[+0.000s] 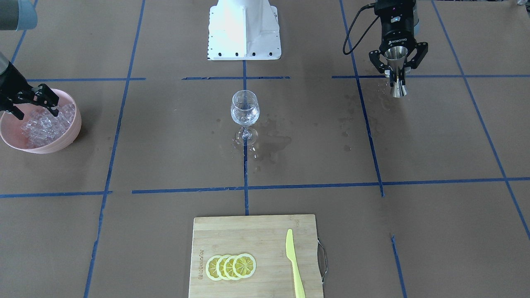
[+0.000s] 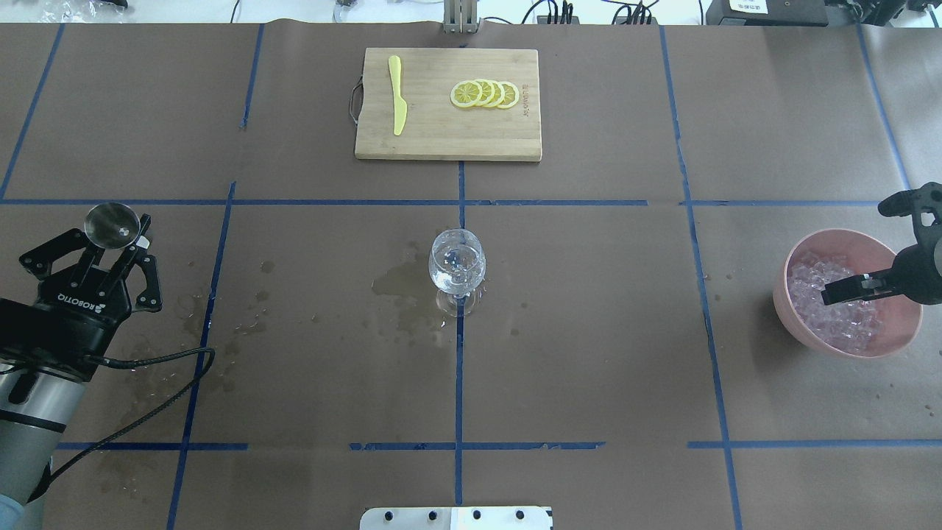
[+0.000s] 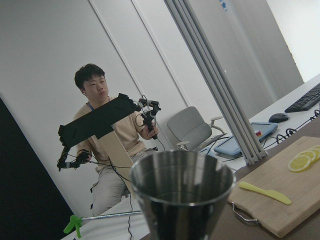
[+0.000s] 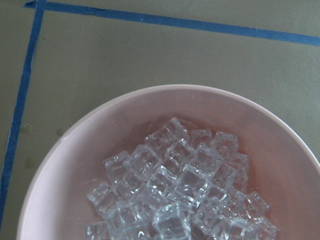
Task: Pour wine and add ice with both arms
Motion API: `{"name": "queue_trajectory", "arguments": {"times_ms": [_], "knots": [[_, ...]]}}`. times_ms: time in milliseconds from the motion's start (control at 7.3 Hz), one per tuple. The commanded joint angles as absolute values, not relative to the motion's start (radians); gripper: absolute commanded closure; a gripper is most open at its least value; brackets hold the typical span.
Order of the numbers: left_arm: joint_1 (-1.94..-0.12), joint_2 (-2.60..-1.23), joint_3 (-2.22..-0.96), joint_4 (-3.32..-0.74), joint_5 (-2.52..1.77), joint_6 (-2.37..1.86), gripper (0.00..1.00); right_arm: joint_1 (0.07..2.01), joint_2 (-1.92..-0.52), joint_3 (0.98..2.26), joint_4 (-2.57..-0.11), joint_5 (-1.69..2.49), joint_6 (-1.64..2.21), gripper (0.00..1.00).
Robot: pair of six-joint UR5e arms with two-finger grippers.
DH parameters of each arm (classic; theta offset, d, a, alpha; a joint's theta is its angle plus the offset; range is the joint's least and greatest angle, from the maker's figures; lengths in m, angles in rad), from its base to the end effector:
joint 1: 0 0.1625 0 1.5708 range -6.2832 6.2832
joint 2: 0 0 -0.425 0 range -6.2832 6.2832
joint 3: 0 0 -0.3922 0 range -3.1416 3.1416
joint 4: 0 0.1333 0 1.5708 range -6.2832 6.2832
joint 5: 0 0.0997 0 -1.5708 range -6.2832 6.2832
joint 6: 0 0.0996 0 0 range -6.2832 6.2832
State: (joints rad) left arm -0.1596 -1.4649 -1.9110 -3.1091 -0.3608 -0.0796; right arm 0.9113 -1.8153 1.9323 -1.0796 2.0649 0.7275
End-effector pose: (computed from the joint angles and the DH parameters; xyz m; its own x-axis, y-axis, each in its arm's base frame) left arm 0.3106 -0.2794 0.3893 0.9423 0.2048 -0.2648 0.2737 -0.0156 0.9617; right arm -0.1884 -0.3835 0.5441 0.7300 -0.1315 0.6706 0.0233 0.9855 0.1679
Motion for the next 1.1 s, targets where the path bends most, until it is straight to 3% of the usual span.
{"name": "queue_trajectory", "arguments": {"times_ms": [0, 411, 959], "knots": [[-0.160, -1.465, -1.901, -3.128, -0.362, -0.080, 1.00, 0.870, -1.810, 1.925, -1.092, 2.063, 0.695, 0.13], [-0.158, -1.465, -1.865, -3.183, -0.365, -0.080, 1.00, 0.857, -1.810, 1.918, -1.094, 2.065, 0.686, 0.30], [-0.158, -1.465, -1.853, -3.183, -0.364, -0.080, 1.00, 0.888, -1.809, 1.908, -1.098, 2.069, 0.635, 0.34]]}}
